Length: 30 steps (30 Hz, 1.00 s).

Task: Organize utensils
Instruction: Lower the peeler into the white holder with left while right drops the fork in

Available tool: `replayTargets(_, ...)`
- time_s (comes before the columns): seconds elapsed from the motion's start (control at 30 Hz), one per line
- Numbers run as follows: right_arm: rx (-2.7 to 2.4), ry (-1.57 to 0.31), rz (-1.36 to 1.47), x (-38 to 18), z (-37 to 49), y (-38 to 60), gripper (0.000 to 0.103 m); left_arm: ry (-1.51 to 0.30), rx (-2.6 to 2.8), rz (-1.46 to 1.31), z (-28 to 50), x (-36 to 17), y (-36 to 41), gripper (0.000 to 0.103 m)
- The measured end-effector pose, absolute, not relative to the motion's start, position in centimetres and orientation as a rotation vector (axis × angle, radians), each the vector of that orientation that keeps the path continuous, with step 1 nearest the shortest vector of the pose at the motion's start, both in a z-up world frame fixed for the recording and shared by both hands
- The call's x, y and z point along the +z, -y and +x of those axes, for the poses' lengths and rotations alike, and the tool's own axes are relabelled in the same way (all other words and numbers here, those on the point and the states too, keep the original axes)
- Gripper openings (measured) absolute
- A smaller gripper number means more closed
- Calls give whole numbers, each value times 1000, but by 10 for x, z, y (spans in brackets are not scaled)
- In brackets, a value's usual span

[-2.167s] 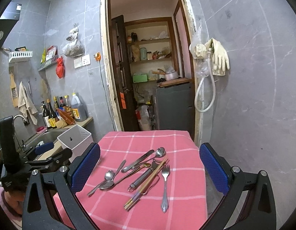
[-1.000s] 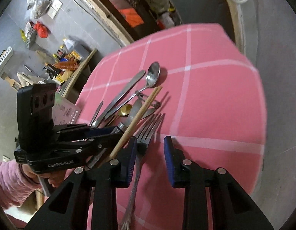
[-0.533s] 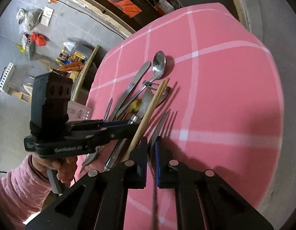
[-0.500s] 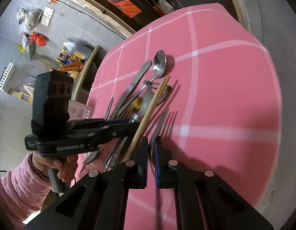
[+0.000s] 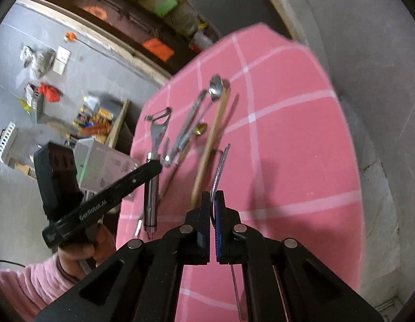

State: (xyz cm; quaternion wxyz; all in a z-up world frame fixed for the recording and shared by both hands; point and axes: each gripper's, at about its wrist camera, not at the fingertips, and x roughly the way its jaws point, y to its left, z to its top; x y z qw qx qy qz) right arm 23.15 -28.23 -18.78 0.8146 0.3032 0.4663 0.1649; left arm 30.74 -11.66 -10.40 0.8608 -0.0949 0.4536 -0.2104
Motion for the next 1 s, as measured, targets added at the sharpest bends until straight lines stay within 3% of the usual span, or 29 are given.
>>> replayTargets(0.3,411,-682,573,-100,224,255,3,-715,-433,-203,283,-10,43,17)
replayTargets(0.57,618,-505,607,-37,279,193,3,-538,-367,-173,280,69,-35,17)
replayTargets(0.73,710,-416,573,-7,301,133,3,-470,-291,-143,289,81,-73,17)
replayTargets(1.0,725,-369,533,-8,314,69,3,-370,-289,-298,313,49,-125,17)
